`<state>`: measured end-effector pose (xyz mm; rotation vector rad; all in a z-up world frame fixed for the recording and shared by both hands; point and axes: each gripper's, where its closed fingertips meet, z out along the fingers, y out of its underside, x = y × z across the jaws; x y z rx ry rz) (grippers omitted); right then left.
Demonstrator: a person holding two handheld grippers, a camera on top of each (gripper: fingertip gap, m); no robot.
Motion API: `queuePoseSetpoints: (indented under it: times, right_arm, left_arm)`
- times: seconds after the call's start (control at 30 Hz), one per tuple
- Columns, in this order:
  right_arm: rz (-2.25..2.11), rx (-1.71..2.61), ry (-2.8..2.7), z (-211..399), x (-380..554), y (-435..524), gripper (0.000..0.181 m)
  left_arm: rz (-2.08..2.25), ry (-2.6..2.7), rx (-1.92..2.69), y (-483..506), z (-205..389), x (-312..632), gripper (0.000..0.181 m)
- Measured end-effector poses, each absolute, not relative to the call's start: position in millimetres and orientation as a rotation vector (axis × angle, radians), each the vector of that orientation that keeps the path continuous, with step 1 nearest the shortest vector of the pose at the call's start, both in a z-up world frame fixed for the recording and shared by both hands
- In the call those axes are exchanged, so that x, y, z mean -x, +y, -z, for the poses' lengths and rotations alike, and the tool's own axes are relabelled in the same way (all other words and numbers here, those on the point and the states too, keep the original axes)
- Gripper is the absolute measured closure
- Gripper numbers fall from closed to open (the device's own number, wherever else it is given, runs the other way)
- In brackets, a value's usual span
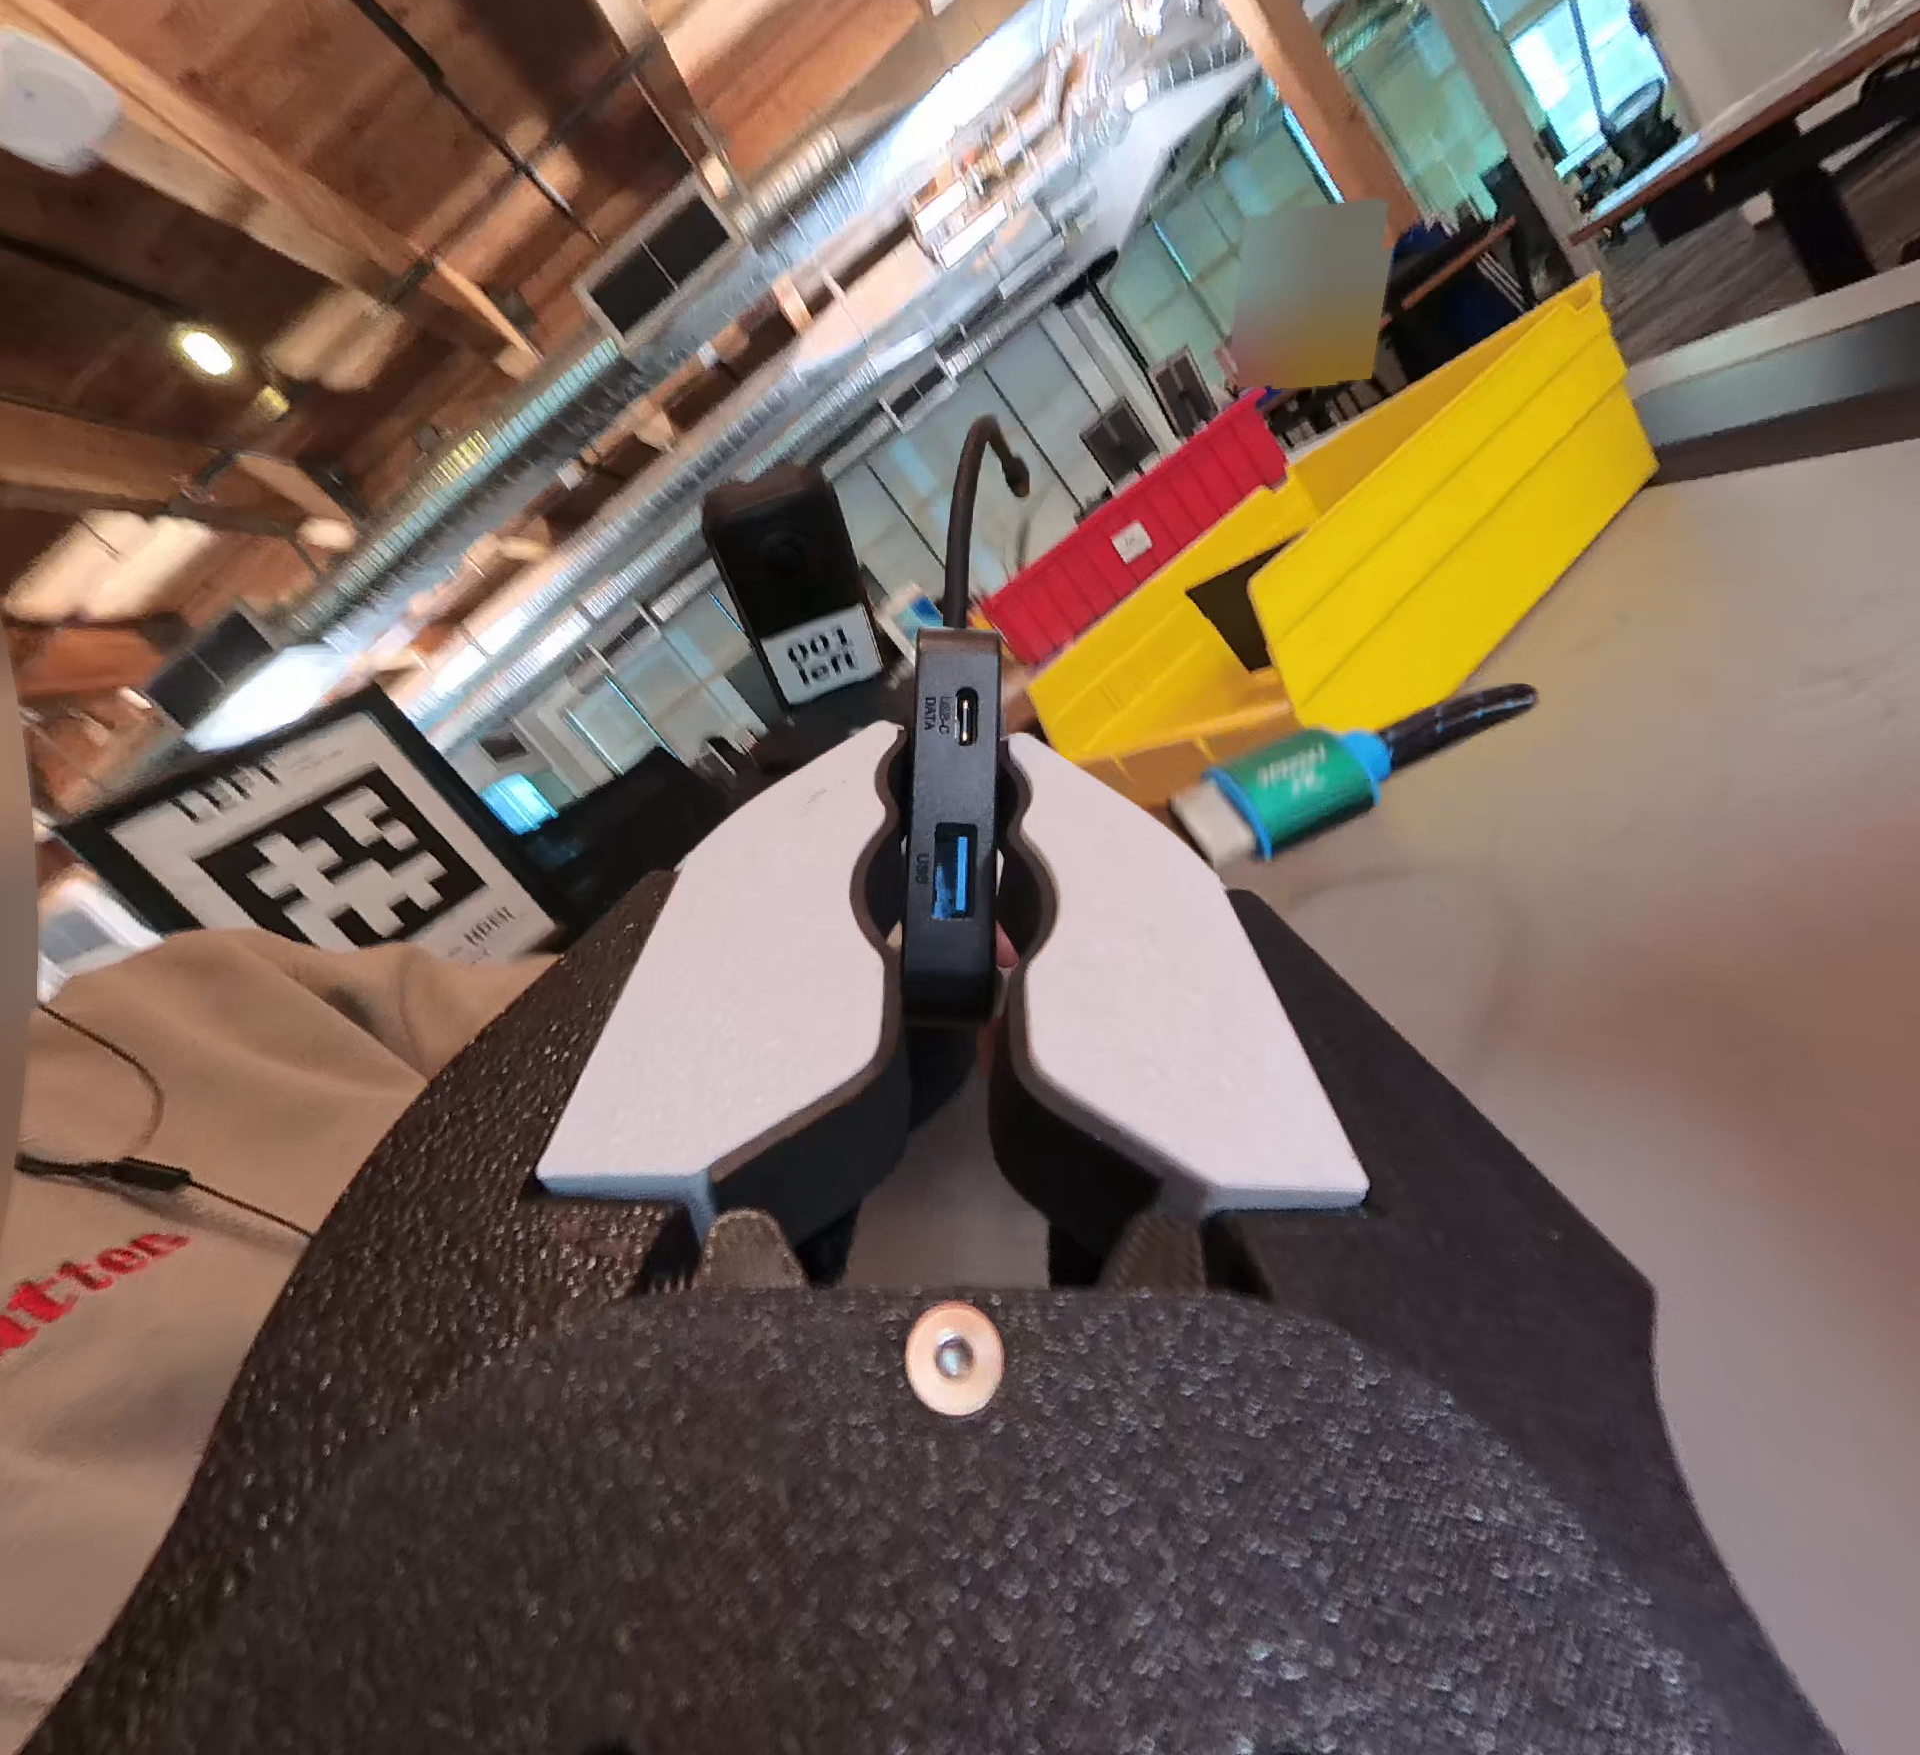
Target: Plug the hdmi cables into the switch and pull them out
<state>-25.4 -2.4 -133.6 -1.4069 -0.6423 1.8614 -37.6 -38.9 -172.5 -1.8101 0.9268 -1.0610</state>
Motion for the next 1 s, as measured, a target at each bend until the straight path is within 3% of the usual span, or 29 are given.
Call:
queuePoseSetpoints:
  times: [0.03, 0.4, 0.57, 0.63, 0.67, 0.83, 1.0]
  right_arm:
    - [-1.835, 1.422, -0.665, 135.7, 26.5, -3.3, 0.167]
    - [-1.74, 1.467, -0.86, 135.2, 29.5, -10.0, 0.167]
    - [-1.609, 1.513, -0.984, 142.1, 22.7, -8.1, 0.146]
    - [-1.54, 1.506, -1.04, 144.5, 22.9, -11.0, 0.166]
    - [-1.512, 1.491, -1.072, 141.7, 22.4, -13.3, 0.166]
    - [-1.278, 1.328, -1.218, 88.9, 5.6, -16.7, 0.168]
    - [-0.966, 1.304, -1.207, 20.2, -29.3, 28.1, 0.168]
  left_arm:
    - [1.06, 0.932, 1.821, -39.3, 175.5, 37.2, 0.169]
    - [1.066, 1.0, 1.811, -43.2, 178.1, 38.1, 0.168]
    - [1.006, 1.026, 1.807, -42.0, 184.3, 43.7, 0.167]
    - [1.008, 1.05, 1.793, -44.8, 183.6, 42.3, 0.168]
    - [0.995, 1.053, 1.773, -45.2, 181.6, 42.1, 0.168]
    - [0.942, 0.978, 1.601, -48.4, 138.8, 55.2, 0.151]
    - [0.84, 0.885, 1.576, -46.2, 135.9, 79.5, 0.148]
